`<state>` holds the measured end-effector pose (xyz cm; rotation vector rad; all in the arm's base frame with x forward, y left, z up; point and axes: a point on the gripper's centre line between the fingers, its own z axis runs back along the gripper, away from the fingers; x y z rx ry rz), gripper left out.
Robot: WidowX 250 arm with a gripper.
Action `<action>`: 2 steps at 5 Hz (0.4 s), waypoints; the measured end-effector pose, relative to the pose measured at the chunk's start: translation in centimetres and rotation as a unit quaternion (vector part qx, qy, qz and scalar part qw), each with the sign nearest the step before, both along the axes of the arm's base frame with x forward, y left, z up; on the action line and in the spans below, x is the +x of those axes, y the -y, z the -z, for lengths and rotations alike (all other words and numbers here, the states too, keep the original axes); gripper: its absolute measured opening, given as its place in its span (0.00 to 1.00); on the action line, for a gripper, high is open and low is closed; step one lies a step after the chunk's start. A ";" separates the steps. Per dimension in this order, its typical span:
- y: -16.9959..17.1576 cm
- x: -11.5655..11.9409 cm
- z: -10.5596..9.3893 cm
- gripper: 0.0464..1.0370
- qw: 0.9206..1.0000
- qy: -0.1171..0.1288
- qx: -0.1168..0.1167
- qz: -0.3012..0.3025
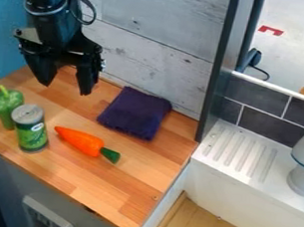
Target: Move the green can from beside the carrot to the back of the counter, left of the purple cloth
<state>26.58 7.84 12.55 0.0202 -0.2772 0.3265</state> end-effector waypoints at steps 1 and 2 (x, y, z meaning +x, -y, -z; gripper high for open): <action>0.1 -0.1 0.7 0.96 1.000 -0.011 -0.004 0.000; -0.7 0.0 0.9 0.96 1.000 -0.014 -0.014 -0.014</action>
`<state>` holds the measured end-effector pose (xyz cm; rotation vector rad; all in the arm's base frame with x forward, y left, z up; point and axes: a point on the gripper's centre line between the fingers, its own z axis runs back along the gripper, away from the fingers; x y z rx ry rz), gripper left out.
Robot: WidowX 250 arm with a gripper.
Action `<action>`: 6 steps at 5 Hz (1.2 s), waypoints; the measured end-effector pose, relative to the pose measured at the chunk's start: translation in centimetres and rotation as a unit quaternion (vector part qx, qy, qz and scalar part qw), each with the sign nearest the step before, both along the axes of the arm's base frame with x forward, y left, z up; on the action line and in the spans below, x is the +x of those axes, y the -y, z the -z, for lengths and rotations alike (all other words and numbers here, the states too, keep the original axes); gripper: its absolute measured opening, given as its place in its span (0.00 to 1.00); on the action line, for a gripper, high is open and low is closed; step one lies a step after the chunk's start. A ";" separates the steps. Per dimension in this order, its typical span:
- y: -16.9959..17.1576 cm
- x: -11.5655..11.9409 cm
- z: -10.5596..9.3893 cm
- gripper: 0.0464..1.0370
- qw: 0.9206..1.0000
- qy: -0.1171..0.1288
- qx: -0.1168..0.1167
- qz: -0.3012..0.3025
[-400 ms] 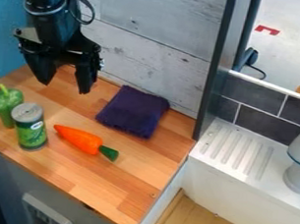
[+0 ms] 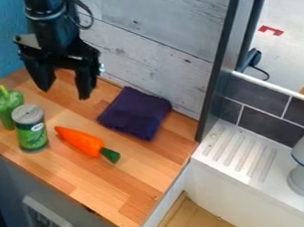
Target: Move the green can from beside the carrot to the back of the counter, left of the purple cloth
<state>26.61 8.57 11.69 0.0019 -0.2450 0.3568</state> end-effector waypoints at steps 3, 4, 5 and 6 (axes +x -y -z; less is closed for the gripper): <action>-5.7 0.7 2.3 0.96 0.998 -0.044 0.012 -0.044; -7.8 0.7 3.9 0.96 0.996 -0.077 0.017 -0.033; -9.3 -0.2 4.8 0.96 0.995 -0.093 -0.008 -0.030; -8.9 -1.0 5.4 0.96 0.994 -0.104 -0.018 -0.004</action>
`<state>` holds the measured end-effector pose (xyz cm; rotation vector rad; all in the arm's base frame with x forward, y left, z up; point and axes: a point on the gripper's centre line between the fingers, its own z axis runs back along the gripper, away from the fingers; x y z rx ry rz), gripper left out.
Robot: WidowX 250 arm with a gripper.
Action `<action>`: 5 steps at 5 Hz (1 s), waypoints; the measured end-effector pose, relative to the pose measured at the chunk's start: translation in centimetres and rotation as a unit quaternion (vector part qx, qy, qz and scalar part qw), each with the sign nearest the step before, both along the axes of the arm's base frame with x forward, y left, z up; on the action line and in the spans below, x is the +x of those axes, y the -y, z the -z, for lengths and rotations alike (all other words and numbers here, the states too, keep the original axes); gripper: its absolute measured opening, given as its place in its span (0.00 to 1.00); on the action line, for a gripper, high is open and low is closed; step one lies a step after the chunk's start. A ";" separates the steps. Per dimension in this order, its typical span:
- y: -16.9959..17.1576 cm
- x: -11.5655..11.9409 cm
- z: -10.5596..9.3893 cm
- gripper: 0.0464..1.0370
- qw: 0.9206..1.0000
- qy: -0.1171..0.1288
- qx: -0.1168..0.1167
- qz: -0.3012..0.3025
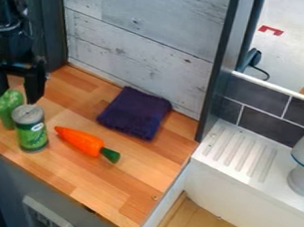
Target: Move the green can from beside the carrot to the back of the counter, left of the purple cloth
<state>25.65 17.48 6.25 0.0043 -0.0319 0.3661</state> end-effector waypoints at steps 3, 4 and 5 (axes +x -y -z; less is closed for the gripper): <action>1.6 -1.4 1.1 0.96 0.999 -0.003 -0.017 0.041; 1.7 -1.5 1.3 0.96 0.999 -0.003 -0.017 0.047; 1.6 -1.5 1.5 0.96 0.999 -0.001 -0.014 0.044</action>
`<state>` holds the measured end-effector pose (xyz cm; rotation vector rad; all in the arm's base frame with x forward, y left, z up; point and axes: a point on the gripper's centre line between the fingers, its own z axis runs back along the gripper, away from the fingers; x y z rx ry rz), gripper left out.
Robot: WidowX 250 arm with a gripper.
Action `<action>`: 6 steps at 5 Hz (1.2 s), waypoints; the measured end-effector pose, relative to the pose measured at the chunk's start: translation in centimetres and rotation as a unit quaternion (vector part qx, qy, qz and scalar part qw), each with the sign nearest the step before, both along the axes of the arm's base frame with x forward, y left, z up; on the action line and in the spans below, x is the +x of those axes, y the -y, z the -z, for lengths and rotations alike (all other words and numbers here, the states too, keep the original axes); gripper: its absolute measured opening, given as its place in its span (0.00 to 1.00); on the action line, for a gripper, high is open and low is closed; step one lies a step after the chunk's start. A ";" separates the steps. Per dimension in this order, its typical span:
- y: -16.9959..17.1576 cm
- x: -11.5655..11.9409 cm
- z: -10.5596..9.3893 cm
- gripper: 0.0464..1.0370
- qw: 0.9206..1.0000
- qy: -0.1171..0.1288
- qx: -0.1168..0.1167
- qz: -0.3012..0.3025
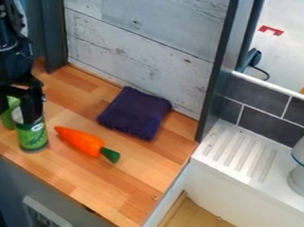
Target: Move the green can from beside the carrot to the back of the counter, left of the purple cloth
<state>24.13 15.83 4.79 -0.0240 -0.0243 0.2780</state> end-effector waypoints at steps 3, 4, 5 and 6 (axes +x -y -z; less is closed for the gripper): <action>0.2 0.6 1.1 0.96 1.000 -0.003 -0.021 -0.007; 0.1 0.8 1.4 0.96 0.999 -0.009 -0.028 -0.014; 0.7 1.4 1.6 0.93 0.999 -0.013 -0.028 -0.007; 0.8 1.7 1.6 0.82 0.999 -0.015 -0.026 -0.015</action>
